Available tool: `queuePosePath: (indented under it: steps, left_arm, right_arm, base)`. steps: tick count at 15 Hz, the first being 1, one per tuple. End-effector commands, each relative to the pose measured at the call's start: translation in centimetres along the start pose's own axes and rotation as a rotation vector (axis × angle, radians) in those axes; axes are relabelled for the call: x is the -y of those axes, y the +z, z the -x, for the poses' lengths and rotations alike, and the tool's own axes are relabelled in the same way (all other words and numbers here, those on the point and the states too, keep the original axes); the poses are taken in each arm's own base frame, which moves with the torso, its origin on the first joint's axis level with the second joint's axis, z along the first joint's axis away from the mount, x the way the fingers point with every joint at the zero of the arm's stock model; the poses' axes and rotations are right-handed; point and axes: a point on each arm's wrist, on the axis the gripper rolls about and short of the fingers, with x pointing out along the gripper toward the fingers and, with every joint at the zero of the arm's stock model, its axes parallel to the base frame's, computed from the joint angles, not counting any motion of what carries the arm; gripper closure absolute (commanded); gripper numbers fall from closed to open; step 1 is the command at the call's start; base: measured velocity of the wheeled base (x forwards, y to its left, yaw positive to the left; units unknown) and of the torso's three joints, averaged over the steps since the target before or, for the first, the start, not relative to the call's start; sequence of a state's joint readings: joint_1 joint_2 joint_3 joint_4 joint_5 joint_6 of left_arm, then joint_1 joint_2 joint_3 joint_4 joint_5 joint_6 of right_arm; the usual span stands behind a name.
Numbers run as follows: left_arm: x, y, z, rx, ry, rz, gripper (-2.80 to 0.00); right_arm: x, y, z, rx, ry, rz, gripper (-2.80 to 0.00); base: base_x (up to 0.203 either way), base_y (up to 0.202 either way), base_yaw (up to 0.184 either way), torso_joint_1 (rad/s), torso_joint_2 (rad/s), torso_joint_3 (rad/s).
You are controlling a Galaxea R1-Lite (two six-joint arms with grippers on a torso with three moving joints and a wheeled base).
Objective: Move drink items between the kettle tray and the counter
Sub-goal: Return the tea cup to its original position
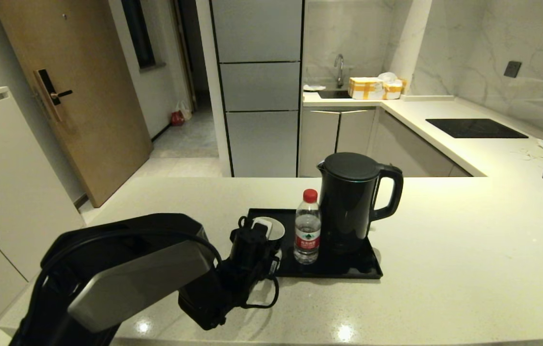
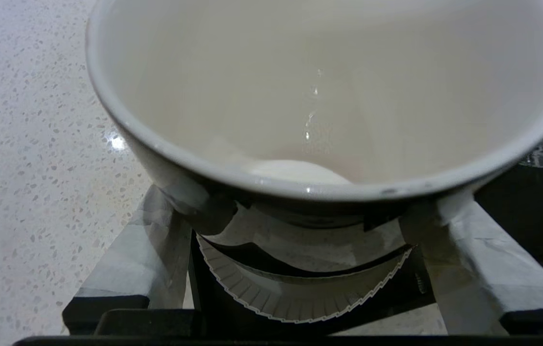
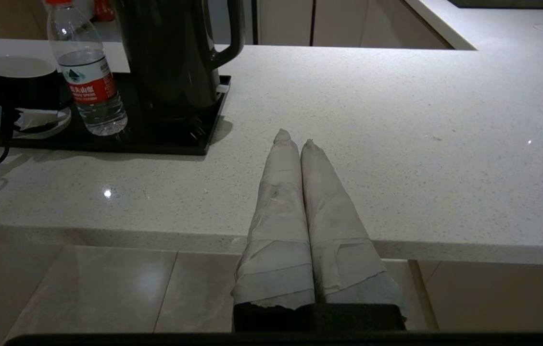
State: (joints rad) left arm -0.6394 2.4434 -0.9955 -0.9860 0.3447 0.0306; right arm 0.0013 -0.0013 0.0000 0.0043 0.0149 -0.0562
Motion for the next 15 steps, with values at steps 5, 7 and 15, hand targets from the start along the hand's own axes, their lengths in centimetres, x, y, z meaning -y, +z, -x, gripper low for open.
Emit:
queuePosePath:
  steps: [5,7,15]
  left_arm:
    - [0.0,-0.1,0.0,0.006,0.0,0.005,-2.8]
    - [-0.1,-0.6,0.4,-0.009,0.0,0.013,-2.8]
    - [-0.4,-1.6,1.3,-0.017,0.001,0.013,-2.8]
  right_arm:
    - [0.0,0.0,0.0,-0.002,0.001,0.001,0.0]
    - [0.0,0.0,0.0,-0.002,0.001,0.001,0.0]
    - [0.0,0.0,0.0,-0.002,0.001,0.001,0.0]
  base:
    - [0.0,0.0,0.0,0.0,0.0,0.0]
    - [0.0,0.0,0.0,0.0,0.0,0.0]
    - [0.0,0.0,0.0,0.0,0.0,0.0]
